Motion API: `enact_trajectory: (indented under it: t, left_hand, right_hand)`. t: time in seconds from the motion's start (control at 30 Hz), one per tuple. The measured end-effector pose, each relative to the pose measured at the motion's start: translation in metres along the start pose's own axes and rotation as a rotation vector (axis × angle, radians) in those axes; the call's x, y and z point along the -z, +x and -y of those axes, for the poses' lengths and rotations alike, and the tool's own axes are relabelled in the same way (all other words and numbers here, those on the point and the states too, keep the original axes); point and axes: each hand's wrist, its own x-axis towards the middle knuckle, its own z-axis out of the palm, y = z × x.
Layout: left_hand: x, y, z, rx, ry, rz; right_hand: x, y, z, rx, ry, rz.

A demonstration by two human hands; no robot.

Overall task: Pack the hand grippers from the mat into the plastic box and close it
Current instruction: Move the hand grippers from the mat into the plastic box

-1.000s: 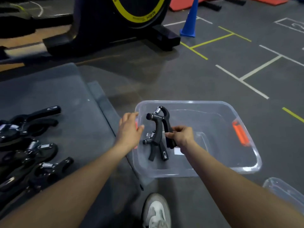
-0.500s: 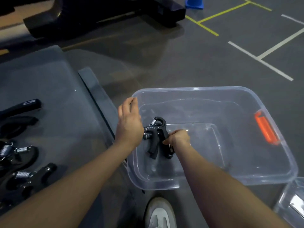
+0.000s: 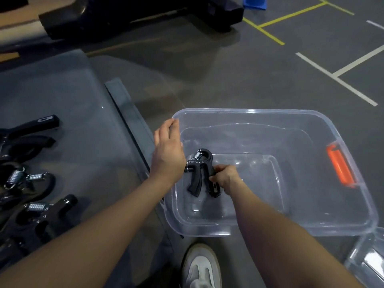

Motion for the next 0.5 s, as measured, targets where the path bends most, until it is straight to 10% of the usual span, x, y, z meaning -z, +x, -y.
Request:
enact_trajectory:
  t: [0.5]
  left_hand:
    - [0.135,-0.035,0.032,0.186,0.017,0.145]
  right_hand:
    - [-0.019,-0.151,0.105,0.482,-0.178,0.037]
